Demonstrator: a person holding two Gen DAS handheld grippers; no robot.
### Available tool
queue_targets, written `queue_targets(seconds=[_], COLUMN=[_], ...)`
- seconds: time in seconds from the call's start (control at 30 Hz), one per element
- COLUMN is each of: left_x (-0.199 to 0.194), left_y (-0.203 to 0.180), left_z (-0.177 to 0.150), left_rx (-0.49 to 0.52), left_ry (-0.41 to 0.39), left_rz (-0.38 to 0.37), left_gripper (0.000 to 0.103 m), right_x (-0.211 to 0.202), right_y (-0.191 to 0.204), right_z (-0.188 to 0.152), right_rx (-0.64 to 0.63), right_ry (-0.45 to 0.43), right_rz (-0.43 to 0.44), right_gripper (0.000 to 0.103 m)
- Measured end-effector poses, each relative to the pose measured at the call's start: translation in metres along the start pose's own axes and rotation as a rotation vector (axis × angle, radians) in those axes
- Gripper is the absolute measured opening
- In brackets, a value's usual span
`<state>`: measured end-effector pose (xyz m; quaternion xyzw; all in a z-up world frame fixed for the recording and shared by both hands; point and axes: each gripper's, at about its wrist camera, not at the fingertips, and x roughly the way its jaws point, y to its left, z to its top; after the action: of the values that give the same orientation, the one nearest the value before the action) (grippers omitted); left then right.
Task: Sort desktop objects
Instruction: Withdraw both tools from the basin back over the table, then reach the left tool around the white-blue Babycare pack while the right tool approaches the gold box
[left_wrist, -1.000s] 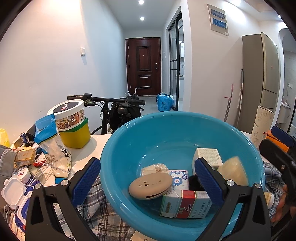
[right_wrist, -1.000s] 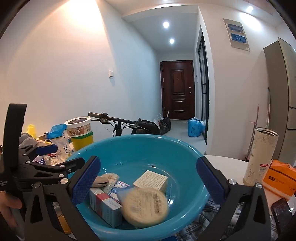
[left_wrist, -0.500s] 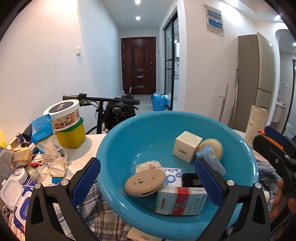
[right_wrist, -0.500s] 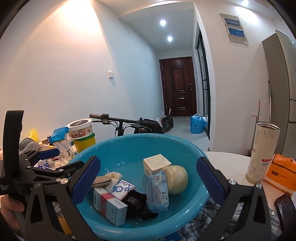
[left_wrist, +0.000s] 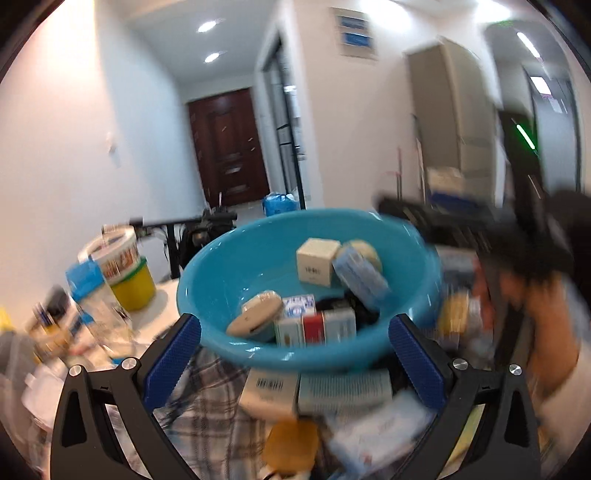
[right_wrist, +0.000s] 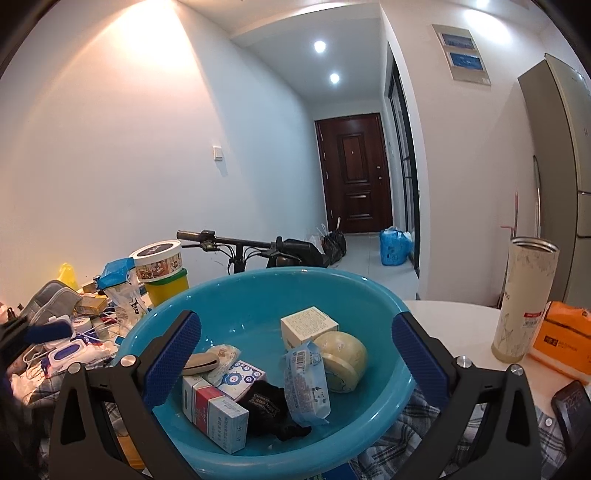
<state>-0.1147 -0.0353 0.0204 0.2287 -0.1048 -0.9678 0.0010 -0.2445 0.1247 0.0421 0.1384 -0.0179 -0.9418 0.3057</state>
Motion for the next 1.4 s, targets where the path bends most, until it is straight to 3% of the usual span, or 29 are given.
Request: queue_targets(seconds=[0.17,0.3,0.47,0.53,0.63,0.8,0.93,1.03,1.2,1.4], left_x=[-0.01,0.006,0.022,0.029,0.04,0.047,0.039,0.037,0.029,0.036], left_y=[-0.028,-0.031,-0.032,-0.032,-0.036,-0.038,-0.035,-0.033,-0.044,-0.046], left_z=[-0.027,-0.042,-0.052,-0.058,-0.065,-0.068,-0.066,-0.065,-0.066,-0.063], left_rx=[0.133,0.103,0.085,0.08,0.077,0.089,0.085,0.064,0.119,0.098], left_ry=[0.047,0.141,0.203,0.242,0.292,0.322,0.313,0.322,0.318,0.33], left_rz=[-0.092,-0.198,-0.284,-0.327,-0.38,-0.37,-0.393,-0.386,-0.369,-0.378], left_gripper=[0.103,0.103,0.103,0.096,0.087,0.077,0.055,0.049,0.047,0.047], right_x=[-0.005,-0.015,-0.027,-0.031,-0.062,-0.128,-0.165,-0.179,-0.187,-0.187], right_y=[0.002,0.003,0.002,0.004,0.002,-0.006,-0.011,-0.016,-0.016,0.002], right_z=[0.003,0.009,0.017,0.018,0.016,0.002,-0.024,-0.049,-0.09,-0.122], right_rx=[-0.006,-0.006,-0.003,-0.029,-0.033,0.002,0.004,0.034,0.129,0.188], right_ry=[-0.022,-0.057,-0.079,-0.035,-0.036,-0.034,-0.006,0.051,0.187,0.314], right_rz=[0.011,0.025,0.076,0.086,0.121,0.166,0.152,0.139,0.121,0.092], right_gripper=[0.103,0.103,0.103,0.103,0.103,0.103,0.103,0.103,0.103,0.103])
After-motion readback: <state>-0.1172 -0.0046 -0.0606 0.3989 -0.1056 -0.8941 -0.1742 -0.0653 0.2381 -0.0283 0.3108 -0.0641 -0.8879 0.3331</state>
